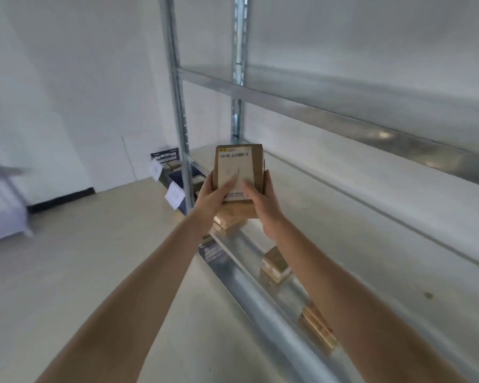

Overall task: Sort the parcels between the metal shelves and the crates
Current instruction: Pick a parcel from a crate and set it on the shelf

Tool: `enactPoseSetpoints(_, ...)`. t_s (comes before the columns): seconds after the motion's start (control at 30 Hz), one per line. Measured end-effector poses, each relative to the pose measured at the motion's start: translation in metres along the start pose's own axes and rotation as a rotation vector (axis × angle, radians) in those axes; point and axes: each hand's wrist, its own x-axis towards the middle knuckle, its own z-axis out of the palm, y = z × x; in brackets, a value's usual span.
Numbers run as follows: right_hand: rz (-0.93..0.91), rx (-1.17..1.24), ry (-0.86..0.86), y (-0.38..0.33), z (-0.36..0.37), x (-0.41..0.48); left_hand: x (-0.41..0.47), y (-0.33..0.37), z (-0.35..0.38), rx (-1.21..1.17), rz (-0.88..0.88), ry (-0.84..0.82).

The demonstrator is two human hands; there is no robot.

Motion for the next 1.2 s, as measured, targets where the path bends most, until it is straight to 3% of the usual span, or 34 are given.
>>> enactPoseSetpoints(0.17,-0.015,0.003,-0.207,0.008,0.121,0.055,0.026,0.035,-0.118,0.012,0.045,0.154)
enactPoseSetpoints(0.4,0.022,0.013,-0.376,0.033,0.232,0.150,0.099,0.049,-0.229,0.042,0.092,0.317)
enactPoseSetpoints(0.63,0.005,0.092,-0.445,0.051,0.313,0.293,0.227,0.074,-0.305,0.093,0.134,0.373)
enactPoseSetpoints(0.83,0.098,0.175,-0.512,0.078,0.390,0.396,0.323,0.087,-0.381,0.112,0.098,0.443)
enactPoseSetpoints(1.2,0.112,0.152,-0.426,0.134,0.528,0.607,0.545,0.094,-0.533,0.166,0.053,0.335)
